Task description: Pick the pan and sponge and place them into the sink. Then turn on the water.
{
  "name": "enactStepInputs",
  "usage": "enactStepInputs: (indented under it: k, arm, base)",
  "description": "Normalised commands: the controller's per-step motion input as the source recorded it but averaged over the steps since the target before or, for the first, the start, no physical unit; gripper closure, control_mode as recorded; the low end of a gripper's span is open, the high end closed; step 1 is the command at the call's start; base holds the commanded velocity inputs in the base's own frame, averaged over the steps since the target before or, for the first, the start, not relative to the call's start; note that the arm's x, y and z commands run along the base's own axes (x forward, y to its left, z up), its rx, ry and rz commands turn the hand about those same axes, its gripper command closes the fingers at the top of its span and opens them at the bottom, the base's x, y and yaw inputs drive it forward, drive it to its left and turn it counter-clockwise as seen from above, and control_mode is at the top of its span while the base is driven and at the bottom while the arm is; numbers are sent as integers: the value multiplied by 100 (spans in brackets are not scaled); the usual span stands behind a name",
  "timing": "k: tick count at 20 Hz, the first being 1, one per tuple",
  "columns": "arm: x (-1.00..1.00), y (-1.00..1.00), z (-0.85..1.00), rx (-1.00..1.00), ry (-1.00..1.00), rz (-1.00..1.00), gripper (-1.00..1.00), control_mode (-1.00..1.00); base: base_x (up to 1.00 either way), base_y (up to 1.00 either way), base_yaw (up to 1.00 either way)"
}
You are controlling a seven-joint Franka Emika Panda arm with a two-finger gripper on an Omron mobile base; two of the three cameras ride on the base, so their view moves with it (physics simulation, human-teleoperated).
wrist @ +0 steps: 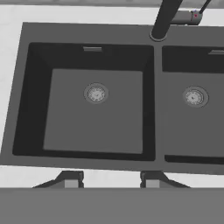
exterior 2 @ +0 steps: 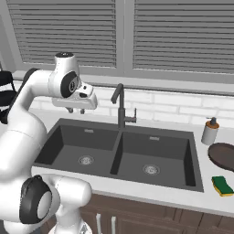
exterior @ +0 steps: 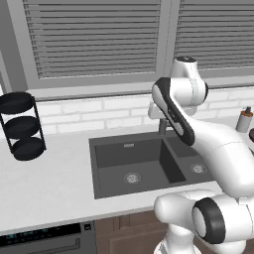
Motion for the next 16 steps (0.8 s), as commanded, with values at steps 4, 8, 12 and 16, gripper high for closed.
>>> enactStepInputs:
  k: [4,8,12,16]
  arm:
    - [-19,0,0,0,0,0,-100,-100]
    - [-46,0,-1,0,0,0,-100,-100]
    - [-51,0,-14,0,0,0,-100,-100]
    - [-56,0,-16,0,0,-3,-100,-100]
  base:
    - [0,0,0]
    - [0,0,0]
    - [0,0,0]
    - [0,0,0]
